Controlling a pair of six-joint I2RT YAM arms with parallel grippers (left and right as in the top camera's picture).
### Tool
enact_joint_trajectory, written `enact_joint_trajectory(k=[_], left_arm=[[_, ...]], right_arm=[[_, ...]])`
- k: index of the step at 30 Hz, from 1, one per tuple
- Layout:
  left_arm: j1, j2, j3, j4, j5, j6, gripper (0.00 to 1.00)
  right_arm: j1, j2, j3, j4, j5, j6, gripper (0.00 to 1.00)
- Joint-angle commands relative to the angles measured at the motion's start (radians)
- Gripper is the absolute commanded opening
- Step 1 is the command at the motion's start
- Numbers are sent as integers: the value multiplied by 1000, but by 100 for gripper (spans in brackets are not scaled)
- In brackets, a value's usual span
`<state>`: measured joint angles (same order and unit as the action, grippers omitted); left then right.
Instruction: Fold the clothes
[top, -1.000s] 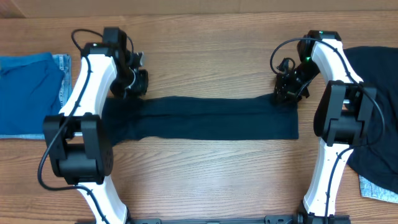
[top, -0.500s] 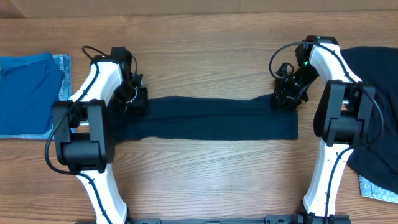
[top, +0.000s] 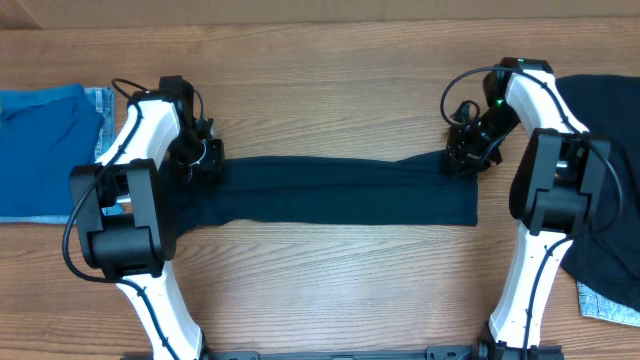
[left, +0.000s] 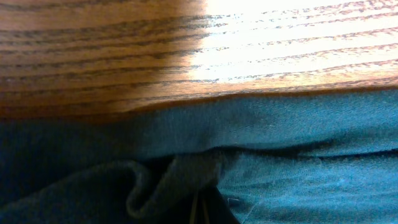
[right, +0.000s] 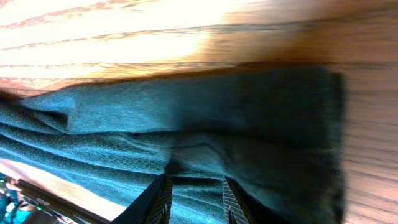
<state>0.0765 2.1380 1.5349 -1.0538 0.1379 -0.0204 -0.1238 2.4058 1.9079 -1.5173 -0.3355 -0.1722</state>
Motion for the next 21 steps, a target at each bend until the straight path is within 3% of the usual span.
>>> enact_joint_trajectory(k=[1, 21], left_arm=[[24, 26, -16, 9, -82, -10, 6], [24, 26, -16, 12, -66, -14, 7]], right_arm=[[-37, -31, -11, 10, 58, 11, 32], [-163, -31, -2, -21, 34, 30, 48]])
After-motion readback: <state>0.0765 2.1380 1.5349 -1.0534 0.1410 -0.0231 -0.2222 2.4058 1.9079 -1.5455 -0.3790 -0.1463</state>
